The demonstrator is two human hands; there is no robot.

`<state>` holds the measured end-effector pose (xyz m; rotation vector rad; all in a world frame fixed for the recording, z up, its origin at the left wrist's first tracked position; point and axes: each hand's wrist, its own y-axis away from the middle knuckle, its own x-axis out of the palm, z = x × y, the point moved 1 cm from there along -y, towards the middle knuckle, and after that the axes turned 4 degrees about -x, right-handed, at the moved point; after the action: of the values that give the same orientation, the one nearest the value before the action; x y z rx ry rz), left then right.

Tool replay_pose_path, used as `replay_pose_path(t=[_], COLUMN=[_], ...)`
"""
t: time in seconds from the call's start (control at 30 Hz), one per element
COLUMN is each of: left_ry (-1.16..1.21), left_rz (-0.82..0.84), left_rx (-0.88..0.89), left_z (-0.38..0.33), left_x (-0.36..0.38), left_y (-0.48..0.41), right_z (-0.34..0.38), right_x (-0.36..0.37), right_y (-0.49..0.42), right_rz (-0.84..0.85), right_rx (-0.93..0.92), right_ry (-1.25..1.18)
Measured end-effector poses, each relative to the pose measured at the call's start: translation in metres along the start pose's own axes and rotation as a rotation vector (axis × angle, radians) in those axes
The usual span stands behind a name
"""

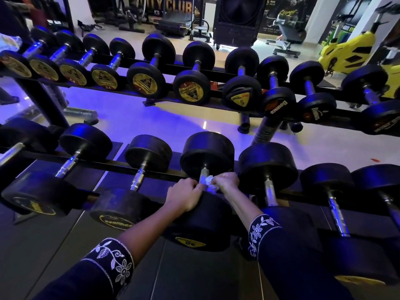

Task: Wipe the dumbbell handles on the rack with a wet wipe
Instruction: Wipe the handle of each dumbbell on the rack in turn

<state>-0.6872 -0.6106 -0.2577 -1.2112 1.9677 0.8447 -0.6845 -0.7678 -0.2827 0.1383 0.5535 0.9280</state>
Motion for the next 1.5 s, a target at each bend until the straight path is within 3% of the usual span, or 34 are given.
replay_pose_path(t=[0.1,0.27,0.37,0.5,0.6,0.73,0.8,0.83,0.93,1.03,1.23,1.4,1.5], left_ry=[0.001,-0.010,-0.010,-0.021,-0.025,-0.024,-0.016,-0.015,-0.009,-0.017,-0.007,0.005,0.012], left_rz=[0.005,-0.005,-0.007,-0.016,-0.013,-0.016,-0.011,-0.011,-0.015,-0.014,-0.027,-0.023,-0.043], left_rx=[-0.010,-0.013,-0.013,-0.010,-0.003,-0.004,-0.003,-0.001,0.006,0.015,0.019,0.022,0.049], left_z=[-0.001,-0.002,-0.001,-0.001,-0.001,0.000,0.001,0.001,0.002,0.003,0.004,0.004,0.003], left_x=[-0.001,-0.001,0.001,0.001,0.000,0.001,0.002,0.002,0.002,0.003,0.004,0.003,0.003], left_y=[0.001,0.000,-0.001,-0.003,-0.003,-0.002,-0.003,-0.004,-0.005,-0.006,-0.007,-0.005,-0.004], right_z=[-0.005,-0.018,-0.029,-0.073,-0.155,-0.116,-0.139,-0.120,-0.061,-0.043,-0.024,-0.053,-0.049], right_x=[-0.005,0.002,0.024,0.028,0.049,0.032,0.041,0.033,0.014,0.009,0.015,0.013,0.013], right_y=[-0.008,-0.023,-0.039,-0.071,-0.142,-0.118,-0.167,-0.148,-0.066,-0.034,-0.055,-0.050,-0.054], right_rz=[-0.108,-0.083,0.179,0.407,0.528,0.493,0.461,0.450,0.587,0.715,0.477,0.608,0.458], right_rx=[-0.017,0.086,0.202,0.245,0.236,0.234,0.272,0.261,0.313,0.216,0.152,0.187,0.146], right_ry=[0.174,0.014,-0.289,-0.055,0.005,-0.024,-0.110,-0.066,0.066,0.312,0.093,0.283,0.177])
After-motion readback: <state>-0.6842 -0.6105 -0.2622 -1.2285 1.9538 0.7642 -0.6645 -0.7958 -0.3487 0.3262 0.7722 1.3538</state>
